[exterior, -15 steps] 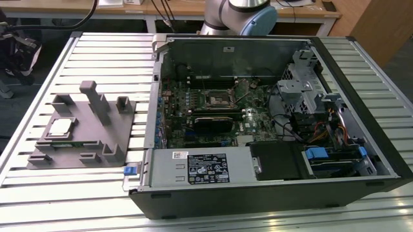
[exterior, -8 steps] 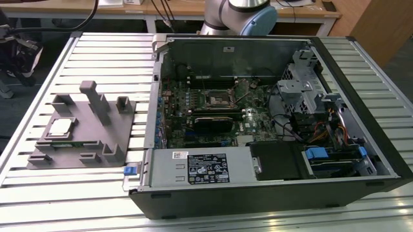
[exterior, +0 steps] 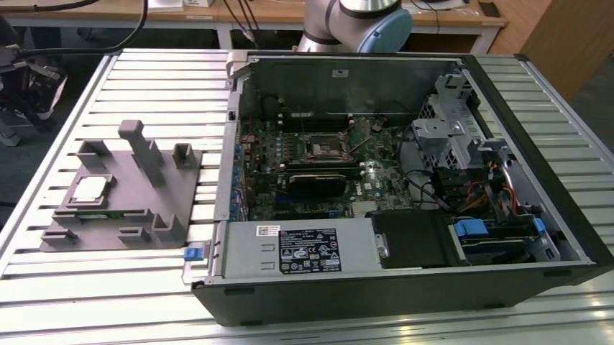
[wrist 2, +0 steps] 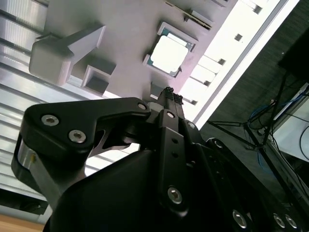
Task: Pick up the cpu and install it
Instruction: 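Pick up the cpu and move it towards the insertion slot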
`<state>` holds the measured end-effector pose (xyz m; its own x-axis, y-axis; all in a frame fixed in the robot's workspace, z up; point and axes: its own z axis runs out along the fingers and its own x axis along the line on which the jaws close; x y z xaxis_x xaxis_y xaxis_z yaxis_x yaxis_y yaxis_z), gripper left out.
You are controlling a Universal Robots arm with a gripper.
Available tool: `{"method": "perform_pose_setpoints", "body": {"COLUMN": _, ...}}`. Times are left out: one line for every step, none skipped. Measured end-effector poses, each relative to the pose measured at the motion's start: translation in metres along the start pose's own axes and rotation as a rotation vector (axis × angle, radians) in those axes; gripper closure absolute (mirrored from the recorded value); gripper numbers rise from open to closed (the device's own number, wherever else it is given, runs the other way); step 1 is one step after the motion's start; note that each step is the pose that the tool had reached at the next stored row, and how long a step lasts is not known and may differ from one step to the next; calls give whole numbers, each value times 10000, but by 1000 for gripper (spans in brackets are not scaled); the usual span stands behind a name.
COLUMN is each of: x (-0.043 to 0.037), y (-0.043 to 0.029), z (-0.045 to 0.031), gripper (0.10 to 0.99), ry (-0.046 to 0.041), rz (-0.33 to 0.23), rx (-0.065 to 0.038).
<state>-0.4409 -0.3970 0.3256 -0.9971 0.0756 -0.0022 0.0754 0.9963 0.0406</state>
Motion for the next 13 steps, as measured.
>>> {"method": "perform_pose_setpoints", "body": {"x": 0, "y": -1, "z": 16, "gripper": 980, "ry": 0, "rz": 0, "rx": 0}}
{"method": "perform_pose_setpoints", "body": {"x": 0, "y": -5, "z": 33, "gripper": 973, "ry": 0, "rz": -1, "rx": 0}}
{"method": "perform_pose_setpoints", "body": {"x": 0, "y": -13, "z": 52, "gripper": 973, "ry": 1, "rz": -3, "rx": 0}}
{"method": "perform_pose_setpoints", "body": {"x": -1, "y": -22, "z": 70, "gripper": 918, "ry": 3, "rz": -9, "rx": 1}}
{"method": "perform_pose_setpoints", "body": {"x": -1, "y": -32, "z": 88, "gripper": 855, "ry": 5, "rz": -19, "rx": 0}}
{"method": "perform_pose_setpoints", "body": {"x": -2, "y": -42, "z": 105, "gripper": 855, "ry": 11, "rz": -34, "rx": 1}}
{"method": "perform_pose_setpoints", "body": {"x": -3, "y": -51, "z": 122, "gripper": 796, "ry": 15, "rz": -56, "rx": 2}}
{"method": "perform_pose_setpoints", "body": {"x": -3, "y": -57, "z": 140, "gripper": 733, "ry": 19, "rz": -103, "rx": 2}}
{"method": "perform_pose_setpoints", "body": {"x": -3, "y": -61, "z": 159, "gripper": 733, "ry": 20, "rz": -162, "rx": 0}}
{"method": "perform_pose_setpoints", "body": {"x": -2, "y": -64, "z": 178, "gripper": 678, "ry": 23, "rz": -212, "rx": 1}}
{"method": "perform_pose_setpoints", "body": {"x": -1, "y": -66, "z": 196, "gripper": 620, "ry": 24, "rz": -233, "rx": 1}}
{"method": "perform_pose_setpoints", "body": {"x": -1, "y": -67, "z": 214, "gripper": 620, "ry": 24, "rz": -236, "rx": 1}}
{"method": "perform_pose_setpoints", "body": {"x": -1, "y": -68, "z": 232, "gripper": 561, "ry": 24, "rz": -237, "rx": 1}}
